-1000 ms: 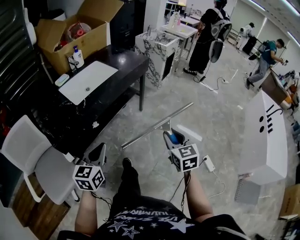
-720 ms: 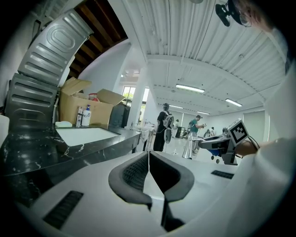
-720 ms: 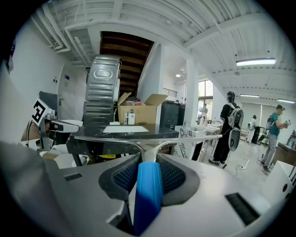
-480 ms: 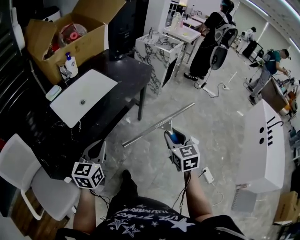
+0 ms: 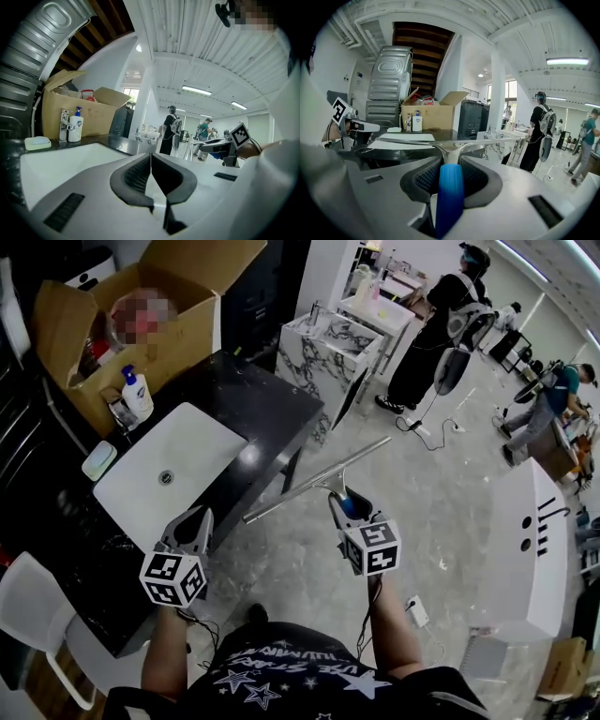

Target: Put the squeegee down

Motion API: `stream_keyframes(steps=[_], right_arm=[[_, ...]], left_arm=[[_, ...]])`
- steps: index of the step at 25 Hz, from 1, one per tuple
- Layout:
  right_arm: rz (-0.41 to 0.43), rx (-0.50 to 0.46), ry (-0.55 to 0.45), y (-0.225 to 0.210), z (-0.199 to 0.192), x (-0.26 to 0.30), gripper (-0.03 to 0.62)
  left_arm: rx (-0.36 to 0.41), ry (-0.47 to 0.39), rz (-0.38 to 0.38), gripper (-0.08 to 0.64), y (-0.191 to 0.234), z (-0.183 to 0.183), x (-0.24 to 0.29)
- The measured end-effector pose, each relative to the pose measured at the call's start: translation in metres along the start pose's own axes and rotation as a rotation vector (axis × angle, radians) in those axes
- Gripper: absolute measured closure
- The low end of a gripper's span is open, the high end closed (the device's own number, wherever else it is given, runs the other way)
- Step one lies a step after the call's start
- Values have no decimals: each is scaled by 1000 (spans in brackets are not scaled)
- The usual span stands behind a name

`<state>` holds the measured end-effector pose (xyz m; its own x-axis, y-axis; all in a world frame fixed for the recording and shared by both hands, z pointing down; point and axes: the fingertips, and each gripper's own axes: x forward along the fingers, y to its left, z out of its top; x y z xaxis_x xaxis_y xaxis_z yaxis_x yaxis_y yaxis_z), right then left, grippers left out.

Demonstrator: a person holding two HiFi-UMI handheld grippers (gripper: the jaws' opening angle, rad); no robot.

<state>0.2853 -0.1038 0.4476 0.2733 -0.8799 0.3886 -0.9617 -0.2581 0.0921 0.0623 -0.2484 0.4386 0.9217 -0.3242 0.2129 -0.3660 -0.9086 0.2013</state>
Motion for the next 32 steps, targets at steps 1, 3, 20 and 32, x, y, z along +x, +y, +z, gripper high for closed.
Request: stream_keyframes(steps=[1, 3, 20, 32], right_arm=[[-3, -3, 0, -2, 5, 11, 453], [-3, -6, 0, -5, 11, 32, 453], [186, -68, -19, -36, 74, 232, 453], [411, -97, 25, -63, 133, 411, 453]], left_arm=[[-2, 1, 0, 535, 9, 3, 8], [-5, 2, 2, 535, 26, 6, 21], [-49, -54, 234, 535, 135, 40, 104], [-106, -95, 540, 535, 192, 76, 165]])
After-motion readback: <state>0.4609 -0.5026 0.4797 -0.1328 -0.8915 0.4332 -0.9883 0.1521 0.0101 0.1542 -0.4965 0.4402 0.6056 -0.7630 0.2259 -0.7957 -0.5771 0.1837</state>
